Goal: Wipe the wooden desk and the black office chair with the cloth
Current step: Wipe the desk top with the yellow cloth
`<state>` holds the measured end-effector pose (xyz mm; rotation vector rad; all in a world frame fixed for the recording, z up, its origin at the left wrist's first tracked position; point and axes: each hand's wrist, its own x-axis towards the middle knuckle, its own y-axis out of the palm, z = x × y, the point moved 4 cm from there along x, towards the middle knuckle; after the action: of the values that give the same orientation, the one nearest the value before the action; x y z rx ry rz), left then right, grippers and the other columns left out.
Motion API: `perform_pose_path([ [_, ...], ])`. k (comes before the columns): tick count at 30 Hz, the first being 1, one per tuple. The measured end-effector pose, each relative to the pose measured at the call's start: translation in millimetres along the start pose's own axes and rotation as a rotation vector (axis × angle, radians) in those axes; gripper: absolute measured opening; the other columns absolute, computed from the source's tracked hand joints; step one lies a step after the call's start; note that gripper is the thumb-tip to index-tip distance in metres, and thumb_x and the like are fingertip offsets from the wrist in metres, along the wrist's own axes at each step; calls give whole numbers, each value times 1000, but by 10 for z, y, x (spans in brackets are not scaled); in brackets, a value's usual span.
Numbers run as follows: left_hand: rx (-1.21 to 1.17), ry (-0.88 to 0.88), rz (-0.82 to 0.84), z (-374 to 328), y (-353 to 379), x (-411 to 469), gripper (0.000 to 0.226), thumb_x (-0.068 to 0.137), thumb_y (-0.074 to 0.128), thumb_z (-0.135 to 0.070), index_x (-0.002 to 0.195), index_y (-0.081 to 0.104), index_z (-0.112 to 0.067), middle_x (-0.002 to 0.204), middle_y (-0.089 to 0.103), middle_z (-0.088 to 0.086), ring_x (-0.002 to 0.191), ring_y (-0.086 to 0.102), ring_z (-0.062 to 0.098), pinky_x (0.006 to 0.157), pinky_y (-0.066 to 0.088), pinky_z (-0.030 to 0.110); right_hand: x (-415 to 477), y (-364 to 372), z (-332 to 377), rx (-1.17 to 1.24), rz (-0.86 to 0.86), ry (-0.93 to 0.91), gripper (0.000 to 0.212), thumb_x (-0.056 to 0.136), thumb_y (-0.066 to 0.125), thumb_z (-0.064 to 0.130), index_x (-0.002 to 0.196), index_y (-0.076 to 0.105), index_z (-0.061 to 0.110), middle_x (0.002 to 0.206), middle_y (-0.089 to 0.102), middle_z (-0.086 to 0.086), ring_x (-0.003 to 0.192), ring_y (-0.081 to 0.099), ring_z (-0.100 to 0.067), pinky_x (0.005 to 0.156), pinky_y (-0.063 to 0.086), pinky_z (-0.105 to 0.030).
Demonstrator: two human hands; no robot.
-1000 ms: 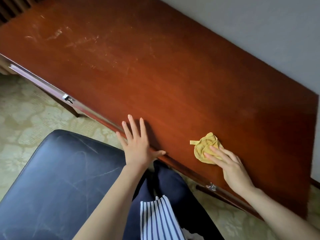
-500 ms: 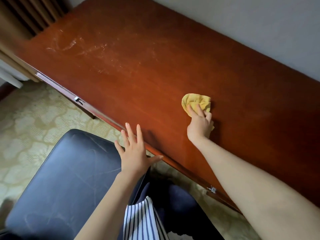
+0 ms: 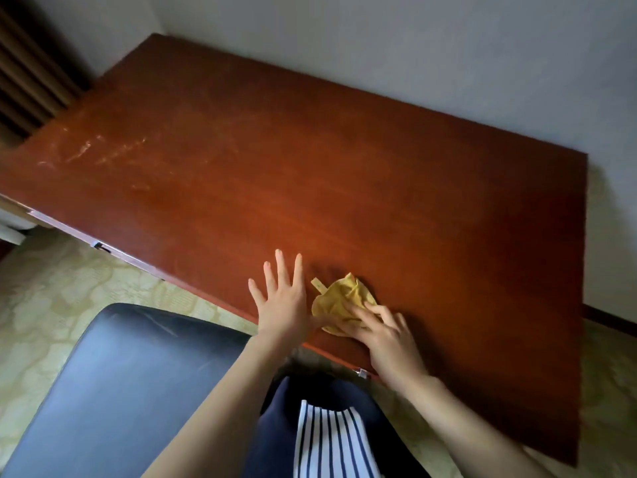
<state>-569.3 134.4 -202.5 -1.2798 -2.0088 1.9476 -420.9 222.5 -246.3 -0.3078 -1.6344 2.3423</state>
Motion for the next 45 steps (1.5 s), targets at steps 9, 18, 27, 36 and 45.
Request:
perform_pose_path([
  [9,177,210,51,-724,-78,16,117,74,56,-73,151,-16,-22,154,-29,13,143,-19,36,111,-7,61,-652,-493,-911,57,-51,274,75,66,56,-25,117,67,29,131,58,9,112,54,-25,82,50,-44],
  [18,-503,391,263,-1137,-719,58,67,90,46,-56,143,40,-16,146,43,4,129,44,19,106,38,34,46,-1703,-987,551,-276,563,45,85,50,-7,115,69,21,119,65,5,102,64,-19,81,50,-17],
  [27,-1320,329,358,-1161,-1709,482,33,94,50,-42,111,66,-19,108,72,1,103,66,18,82,48,29,1106,-2383,-126,630,-541,295,43,82,61,-6,115,68,21,114,64,13,103,55,12,84,41,-3],
  [36,-1241,479,191,-708,-2580,897,15,95,52,-11,92,65,-18,85,73,-2,73,70,9,62,50,11,1956,-2444,268,692,-604,201,50,76,67,1,113,64,34,120,58,21,118,51,6,102,42,-21],
  [45,-1189,479,130,-796,-2540,761,14,96,53,-16,90,65,-22,83,73,-7,78,70,9,81,45,28,1826,-2514,202,747,-607,188,44,81,68,0,113,67,29,120,62,13,115,54,3,102,44,-27],
])
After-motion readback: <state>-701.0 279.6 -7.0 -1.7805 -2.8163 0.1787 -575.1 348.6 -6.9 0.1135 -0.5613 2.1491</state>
